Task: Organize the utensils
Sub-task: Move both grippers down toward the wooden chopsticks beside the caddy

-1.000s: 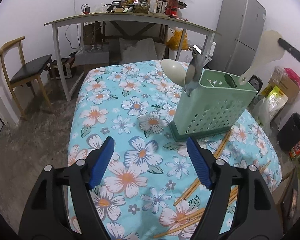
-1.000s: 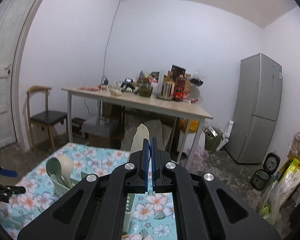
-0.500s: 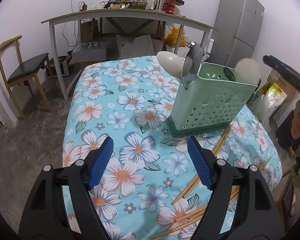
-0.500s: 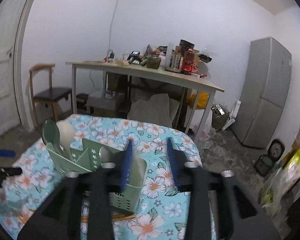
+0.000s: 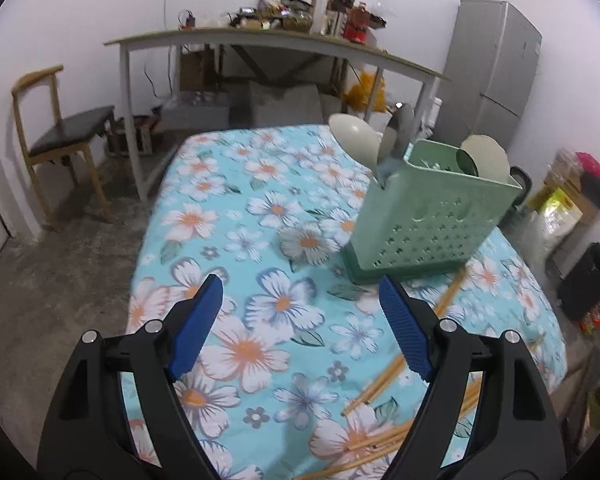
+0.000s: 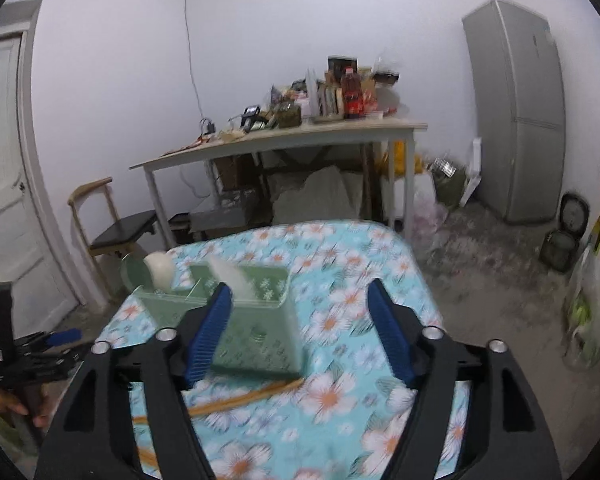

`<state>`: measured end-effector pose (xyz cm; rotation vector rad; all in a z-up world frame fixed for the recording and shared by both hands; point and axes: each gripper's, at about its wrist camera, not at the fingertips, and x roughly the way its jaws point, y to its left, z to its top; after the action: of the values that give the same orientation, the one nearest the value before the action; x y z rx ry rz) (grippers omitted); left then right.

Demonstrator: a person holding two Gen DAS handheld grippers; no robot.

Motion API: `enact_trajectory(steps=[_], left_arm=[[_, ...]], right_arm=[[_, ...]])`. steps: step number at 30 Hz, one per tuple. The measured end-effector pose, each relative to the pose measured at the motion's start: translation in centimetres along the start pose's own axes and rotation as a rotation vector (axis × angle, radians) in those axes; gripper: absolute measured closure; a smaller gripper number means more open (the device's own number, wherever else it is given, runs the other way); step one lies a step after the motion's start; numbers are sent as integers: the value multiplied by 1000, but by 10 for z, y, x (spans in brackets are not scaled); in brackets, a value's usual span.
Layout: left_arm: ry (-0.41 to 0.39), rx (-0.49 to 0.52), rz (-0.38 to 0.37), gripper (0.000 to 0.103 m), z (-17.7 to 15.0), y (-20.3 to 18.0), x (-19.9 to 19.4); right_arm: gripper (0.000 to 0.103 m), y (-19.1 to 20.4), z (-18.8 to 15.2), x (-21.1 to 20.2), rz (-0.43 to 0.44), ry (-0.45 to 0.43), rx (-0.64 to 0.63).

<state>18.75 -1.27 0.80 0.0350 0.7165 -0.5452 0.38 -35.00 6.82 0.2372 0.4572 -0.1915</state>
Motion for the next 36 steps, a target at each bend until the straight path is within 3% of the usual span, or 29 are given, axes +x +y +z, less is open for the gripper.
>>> enact_trajectory(steps=[7, 13, 19, 23, 28, 36], left_arm=[[-9, 23, -56, 21, -10, -7, -3], [91, -23, -161, 14, -26, -6, 6], [167, -103, -288, 10, -37, -5, 9], [174, -168, -338, 9, -40, -2, 5], [165, -197, -332, 8, -41, 0, 0], [155, -145, -330, 8, -41, -12, -4]], right_arm=[[7, 21, -51, 6, -37, 130, -6], [6, 33, -87, 24, -105, 259, 6], [6, 53, -106, 36, -257, 304, -119], [6, 54, -109, 37, -301, 305, -152], [6, 49, -104, 30, -298, 281, -134], [6, 41, -115, 23, -155, 292, -35]])
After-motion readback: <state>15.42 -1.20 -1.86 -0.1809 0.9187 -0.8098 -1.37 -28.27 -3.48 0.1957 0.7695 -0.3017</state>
